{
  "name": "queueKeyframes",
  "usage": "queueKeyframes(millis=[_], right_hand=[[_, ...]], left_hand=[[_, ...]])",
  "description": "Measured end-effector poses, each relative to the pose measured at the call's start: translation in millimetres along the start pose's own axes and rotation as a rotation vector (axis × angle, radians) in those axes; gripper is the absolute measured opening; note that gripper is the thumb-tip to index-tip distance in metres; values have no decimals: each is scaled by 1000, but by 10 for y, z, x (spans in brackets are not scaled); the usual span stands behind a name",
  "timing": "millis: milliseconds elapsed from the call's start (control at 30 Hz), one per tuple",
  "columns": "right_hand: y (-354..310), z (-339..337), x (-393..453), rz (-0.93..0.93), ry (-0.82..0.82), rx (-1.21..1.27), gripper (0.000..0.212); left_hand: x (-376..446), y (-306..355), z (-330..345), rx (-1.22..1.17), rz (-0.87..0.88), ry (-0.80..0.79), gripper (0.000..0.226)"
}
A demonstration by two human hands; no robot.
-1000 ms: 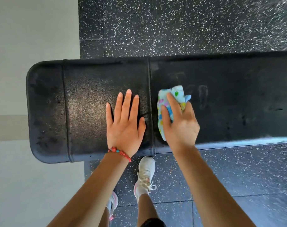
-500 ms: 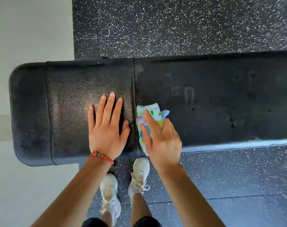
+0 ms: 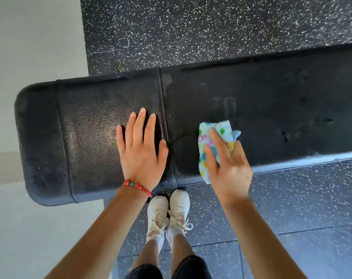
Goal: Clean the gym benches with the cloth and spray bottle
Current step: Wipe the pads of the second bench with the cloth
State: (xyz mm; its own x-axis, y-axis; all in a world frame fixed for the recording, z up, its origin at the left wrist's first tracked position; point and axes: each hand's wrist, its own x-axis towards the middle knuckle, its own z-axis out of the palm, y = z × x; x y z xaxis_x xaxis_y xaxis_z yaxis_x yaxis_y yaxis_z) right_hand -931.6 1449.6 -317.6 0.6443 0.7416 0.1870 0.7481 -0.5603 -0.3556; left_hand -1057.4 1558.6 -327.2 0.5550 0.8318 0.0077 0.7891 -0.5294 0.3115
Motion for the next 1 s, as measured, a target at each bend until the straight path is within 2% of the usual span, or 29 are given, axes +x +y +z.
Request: queueKeyframes(millis=[100,233,367,433,633,700,833,1000], right_hand=[[108,-25,-3,-34,-36,-11,31],[49,21,298,-9,-47,-19,26],[52,154,991,129,-17,22,28],[95,222,1134,138,-36,15,33],[349,-111,319,44,-18,29,27],[512,-236,68,-21,-72,3,29],[683,-241,279,-116,-111,-15,25],[629,-59,1141,78,-99,37,30]], left_hand=[[54,250,76,-23,109,-57,52],[99,435,197,46,74,-129,56],[94,395,255,85,98,-96,54],[88,399,253,102,109,-89,54],[98,486,205,99,69,-90,53],[103,549,196,86,31,-76,52],[150,790,248,51,25,-60,53],[245,1078,415,53,44,-87,55]])
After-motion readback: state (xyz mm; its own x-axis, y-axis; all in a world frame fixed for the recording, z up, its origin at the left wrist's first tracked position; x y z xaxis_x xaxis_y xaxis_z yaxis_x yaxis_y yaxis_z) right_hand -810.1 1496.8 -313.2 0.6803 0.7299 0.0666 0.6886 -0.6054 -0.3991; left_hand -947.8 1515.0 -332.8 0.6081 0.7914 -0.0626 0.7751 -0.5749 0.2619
